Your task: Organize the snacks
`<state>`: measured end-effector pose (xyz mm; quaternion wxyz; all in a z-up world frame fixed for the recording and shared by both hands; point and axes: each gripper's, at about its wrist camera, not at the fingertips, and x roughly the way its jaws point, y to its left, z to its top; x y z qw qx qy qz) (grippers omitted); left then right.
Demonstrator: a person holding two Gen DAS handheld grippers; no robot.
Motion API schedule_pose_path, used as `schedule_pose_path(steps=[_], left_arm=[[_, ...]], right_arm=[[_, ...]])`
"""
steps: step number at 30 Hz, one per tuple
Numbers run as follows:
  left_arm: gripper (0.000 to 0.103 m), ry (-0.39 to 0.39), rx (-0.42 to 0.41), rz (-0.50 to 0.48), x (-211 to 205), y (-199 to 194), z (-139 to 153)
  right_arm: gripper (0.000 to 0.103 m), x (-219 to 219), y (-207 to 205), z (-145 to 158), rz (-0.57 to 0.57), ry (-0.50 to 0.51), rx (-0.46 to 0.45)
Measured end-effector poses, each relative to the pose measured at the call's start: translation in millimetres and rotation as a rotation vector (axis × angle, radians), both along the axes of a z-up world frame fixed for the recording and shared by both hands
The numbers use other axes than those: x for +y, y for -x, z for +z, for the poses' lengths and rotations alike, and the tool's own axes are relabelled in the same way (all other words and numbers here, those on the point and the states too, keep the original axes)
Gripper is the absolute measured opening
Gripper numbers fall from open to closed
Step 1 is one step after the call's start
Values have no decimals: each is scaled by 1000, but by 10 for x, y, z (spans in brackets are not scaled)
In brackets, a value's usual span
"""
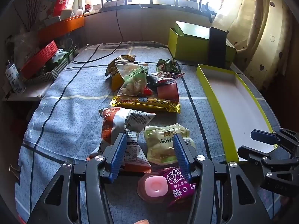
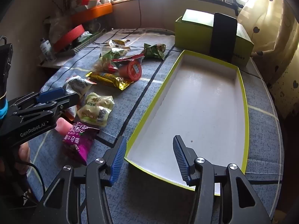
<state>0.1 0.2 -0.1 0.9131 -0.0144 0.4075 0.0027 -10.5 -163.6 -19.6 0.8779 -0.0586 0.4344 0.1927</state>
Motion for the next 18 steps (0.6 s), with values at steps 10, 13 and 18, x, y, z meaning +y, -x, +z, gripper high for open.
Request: schedule_pose_path(steps=[10, 13, 18], left_arm=[[53, 14, 11, -5, 4, 22, -52], [53, 20, 14, -6, 27, 32, -49], [53, 22, 18, -9, 61, 40, -42]], right_arm=[[51, -13, -5, 24, 0, 3, 1], [51, -17, 0, 42, -3, 2, 2], [51, -26, -6, 27, -3, 4, 3]])
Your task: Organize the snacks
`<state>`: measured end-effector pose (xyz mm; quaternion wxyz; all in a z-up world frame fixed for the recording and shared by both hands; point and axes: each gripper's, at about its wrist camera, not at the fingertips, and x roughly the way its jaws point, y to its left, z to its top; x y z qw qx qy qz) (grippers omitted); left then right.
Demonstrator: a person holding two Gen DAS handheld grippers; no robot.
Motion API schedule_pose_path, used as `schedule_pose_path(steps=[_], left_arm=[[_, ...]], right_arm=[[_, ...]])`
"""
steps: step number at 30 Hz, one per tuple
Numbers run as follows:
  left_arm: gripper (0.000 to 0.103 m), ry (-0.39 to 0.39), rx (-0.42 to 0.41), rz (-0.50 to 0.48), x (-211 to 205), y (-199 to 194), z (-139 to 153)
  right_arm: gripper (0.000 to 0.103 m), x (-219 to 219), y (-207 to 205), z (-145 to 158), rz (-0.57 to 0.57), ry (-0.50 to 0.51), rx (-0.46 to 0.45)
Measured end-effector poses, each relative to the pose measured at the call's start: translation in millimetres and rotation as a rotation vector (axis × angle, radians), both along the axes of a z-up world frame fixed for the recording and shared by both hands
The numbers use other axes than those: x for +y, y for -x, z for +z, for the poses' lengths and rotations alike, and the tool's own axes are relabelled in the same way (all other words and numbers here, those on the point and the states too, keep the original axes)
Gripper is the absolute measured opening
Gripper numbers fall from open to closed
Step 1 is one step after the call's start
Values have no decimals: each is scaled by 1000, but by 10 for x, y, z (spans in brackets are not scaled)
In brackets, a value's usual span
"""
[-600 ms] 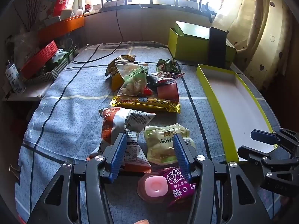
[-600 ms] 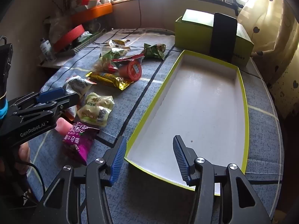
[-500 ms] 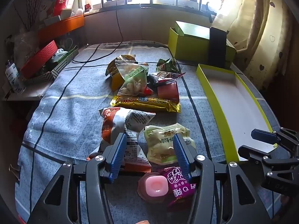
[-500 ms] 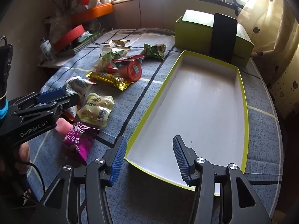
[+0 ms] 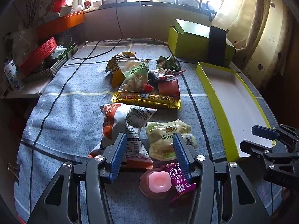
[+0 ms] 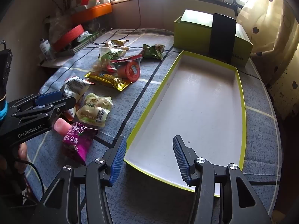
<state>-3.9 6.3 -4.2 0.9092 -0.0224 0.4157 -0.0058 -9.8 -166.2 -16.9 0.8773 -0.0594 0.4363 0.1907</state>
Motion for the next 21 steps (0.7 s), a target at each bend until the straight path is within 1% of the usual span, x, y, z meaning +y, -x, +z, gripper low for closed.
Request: schedule_pose_path(steps=[6, 10, 21], left_arm=[[53, 9, 3, 5, 31, -6, -15], [53, 30, 3, -1, 69, -16, -11], [53, 20, 11, -6, 104, -24, -31]], right_arm=[[51, -36, -15, 3, -2, -4, -2], [51, -62, -25, -5, -9, -6, -2], [51, -66, -24, -4, -13, -9, -5]])
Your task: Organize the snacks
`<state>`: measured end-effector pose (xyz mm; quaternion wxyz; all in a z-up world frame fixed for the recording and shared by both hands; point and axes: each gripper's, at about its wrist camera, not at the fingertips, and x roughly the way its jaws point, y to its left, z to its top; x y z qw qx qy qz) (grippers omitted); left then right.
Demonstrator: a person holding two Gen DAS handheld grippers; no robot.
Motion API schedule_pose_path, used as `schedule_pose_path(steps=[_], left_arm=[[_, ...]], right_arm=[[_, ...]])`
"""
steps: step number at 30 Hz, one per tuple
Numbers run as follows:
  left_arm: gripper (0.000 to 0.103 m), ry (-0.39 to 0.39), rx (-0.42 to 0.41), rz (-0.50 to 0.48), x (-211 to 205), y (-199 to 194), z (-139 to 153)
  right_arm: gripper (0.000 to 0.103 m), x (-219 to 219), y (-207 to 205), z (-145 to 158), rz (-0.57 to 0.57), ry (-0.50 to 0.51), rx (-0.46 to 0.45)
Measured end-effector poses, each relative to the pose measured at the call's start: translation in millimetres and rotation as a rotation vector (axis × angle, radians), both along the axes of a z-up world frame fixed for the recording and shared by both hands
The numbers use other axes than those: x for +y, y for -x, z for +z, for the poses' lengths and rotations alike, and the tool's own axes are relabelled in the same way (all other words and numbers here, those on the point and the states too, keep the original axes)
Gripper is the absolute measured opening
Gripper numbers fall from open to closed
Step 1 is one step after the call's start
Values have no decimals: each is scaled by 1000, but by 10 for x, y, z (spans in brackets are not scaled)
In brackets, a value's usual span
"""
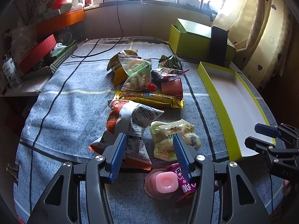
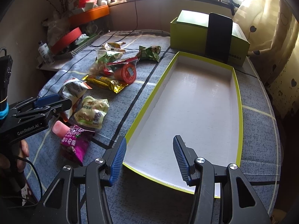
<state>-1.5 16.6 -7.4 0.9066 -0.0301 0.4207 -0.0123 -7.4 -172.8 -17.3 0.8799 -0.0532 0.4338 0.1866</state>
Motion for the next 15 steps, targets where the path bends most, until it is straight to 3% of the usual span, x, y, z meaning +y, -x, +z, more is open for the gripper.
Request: schedule_pose_path(steps=[15], left_arm=[[53, 22, 4, 7, 61, 19, -4]], right_arm=[[51, -10, 4, 5, -1, -6, -3]])
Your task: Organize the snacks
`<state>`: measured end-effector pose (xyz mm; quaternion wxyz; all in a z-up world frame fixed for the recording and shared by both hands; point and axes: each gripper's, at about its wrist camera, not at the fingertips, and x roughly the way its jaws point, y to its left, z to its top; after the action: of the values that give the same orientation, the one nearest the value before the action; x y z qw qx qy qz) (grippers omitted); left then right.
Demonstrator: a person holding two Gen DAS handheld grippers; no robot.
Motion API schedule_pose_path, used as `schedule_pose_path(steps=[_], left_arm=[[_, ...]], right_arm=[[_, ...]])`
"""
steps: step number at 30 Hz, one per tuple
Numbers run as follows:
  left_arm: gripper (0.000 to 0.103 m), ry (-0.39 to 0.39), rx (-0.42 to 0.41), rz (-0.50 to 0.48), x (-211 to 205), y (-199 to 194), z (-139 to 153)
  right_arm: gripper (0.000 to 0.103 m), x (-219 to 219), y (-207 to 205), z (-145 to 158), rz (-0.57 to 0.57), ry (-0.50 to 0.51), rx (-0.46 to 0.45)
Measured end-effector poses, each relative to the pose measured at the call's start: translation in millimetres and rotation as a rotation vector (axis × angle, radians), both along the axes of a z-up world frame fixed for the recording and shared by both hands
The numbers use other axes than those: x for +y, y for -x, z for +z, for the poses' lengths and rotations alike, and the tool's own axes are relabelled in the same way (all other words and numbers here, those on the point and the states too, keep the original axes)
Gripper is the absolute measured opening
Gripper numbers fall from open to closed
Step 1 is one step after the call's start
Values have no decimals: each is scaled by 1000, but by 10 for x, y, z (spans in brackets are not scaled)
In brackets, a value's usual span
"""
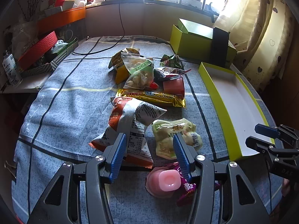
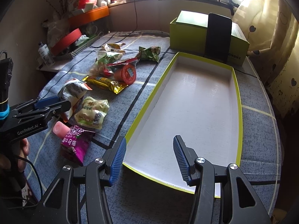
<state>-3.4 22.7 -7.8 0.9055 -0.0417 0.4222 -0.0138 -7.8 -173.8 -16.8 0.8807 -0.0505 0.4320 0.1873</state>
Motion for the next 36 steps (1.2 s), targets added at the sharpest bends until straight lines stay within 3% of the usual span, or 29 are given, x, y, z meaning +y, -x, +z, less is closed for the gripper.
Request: schedule_pose_path(steps=[36], left_arm=[[53, 20, 13, -5, -15, -5, -31]], right_arm=[[52, 51, 11, 15, 17, -21, -9]])
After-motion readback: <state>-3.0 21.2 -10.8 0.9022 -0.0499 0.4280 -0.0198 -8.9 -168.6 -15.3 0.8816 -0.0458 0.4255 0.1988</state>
